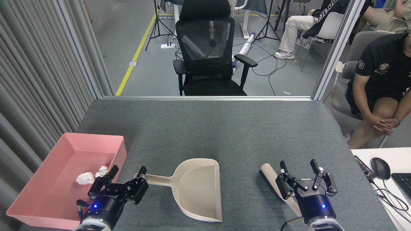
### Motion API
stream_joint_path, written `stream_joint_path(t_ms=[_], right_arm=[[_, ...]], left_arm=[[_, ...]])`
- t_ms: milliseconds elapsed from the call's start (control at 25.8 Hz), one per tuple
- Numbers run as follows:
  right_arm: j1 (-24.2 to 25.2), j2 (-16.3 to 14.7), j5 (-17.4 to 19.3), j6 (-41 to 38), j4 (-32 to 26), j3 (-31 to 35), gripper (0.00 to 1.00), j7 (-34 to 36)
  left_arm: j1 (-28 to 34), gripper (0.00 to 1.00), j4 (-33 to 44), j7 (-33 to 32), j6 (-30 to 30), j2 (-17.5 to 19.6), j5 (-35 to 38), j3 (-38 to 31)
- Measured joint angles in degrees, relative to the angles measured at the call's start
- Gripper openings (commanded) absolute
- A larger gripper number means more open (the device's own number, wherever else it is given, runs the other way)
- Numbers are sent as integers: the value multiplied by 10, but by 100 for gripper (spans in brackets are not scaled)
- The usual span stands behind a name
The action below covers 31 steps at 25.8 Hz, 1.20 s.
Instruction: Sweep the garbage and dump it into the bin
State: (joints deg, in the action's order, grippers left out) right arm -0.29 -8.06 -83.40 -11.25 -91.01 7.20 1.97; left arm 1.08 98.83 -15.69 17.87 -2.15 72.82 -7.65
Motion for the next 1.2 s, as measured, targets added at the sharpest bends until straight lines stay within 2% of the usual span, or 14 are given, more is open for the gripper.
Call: stream_joint_path(t_ms=[310, 619, 967, 1199], right_arm=[[19, 4, 0, 2, -7, -1, 98, 10], [17, 13, 0, 11, -8, 0, 98, 12], [20, 18, 1, 17, -8, 3, 98, 22], [22, 16, 0, 17, -7, 1, 98, 48]], left_arm=[[-35, 99, 3, 19, 7, -35, -12, 2], [-44, 99, 0, 90, -14, -11, -24, -9], [12, 99, -3, 184, -52, -26, -21, -5], [49, 99, -4, 196, -51, -17, 10, 2]])
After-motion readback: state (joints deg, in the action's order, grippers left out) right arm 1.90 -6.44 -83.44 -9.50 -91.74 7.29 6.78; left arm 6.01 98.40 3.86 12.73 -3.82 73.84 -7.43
